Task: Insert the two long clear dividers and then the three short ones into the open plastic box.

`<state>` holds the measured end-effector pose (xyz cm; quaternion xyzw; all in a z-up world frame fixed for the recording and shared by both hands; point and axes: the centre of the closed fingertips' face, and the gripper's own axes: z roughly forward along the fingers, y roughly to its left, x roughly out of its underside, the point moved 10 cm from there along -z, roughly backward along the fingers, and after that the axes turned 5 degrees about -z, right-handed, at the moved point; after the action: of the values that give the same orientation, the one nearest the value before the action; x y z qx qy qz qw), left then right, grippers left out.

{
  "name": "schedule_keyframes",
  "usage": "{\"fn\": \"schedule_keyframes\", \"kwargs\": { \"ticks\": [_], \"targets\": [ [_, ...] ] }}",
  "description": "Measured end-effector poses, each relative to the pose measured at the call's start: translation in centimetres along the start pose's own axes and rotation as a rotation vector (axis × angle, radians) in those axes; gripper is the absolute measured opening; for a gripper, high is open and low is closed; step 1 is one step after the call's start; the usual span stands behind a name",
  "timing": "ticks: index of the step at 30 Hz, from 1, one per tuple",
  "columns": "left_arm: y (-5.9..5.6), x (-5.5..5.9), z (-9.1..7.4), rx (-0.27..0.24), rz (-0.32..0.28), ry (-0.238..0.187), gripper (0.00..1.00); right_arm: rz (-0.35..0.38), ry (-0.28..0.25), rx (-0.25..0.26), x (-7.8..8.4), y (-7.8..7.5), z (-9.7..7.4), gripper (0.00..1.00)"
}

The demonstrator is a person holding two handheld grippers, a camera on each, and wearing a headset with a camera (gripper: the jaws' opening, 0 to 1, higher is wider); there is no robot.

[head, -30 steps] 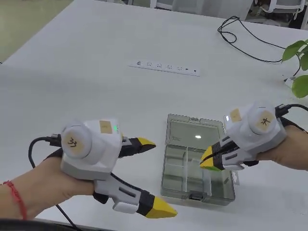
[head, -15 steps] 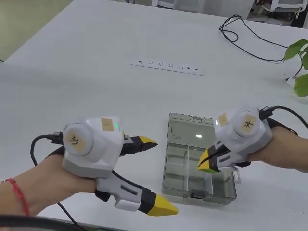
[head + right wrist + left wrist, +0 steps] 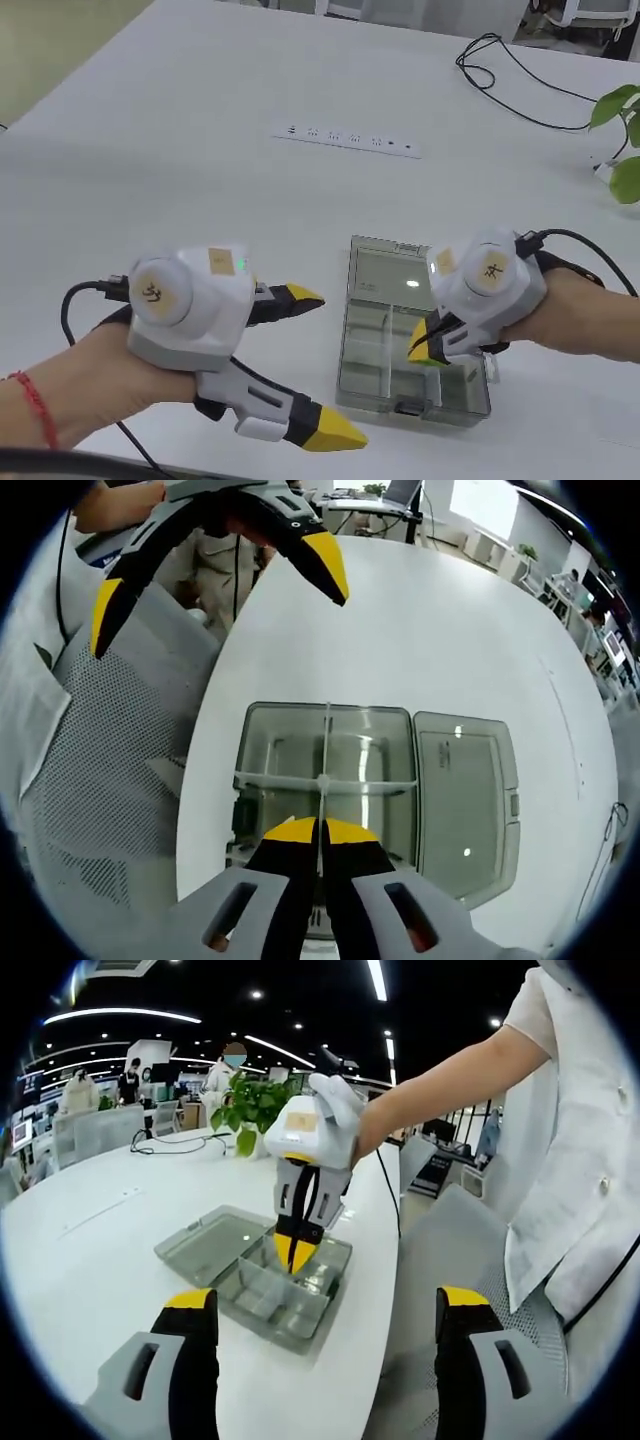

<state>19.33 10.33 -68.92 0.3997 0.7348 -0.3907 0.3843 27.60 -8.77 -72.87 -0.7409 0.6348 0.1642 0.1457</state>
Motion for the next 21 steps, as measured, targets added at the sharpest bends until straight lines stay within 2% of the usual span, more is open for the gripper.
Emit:
{"fn": "schedule_keyframes", "kwargs": {
  "ticks": [17,21],
  "targets": [
    [-0.18,-0.03,-0.07,0.001,0.002,0.004,0.92,-0.008,0.007,0.015,-0.01,0.07,0.07,0.03],
    [-0.21,0.04,-0.16,0.001,0.003,0.010,0.92,0.026,-0.024,0.036,-0.18,0.06,-0.39,0.07]
  ]
}}
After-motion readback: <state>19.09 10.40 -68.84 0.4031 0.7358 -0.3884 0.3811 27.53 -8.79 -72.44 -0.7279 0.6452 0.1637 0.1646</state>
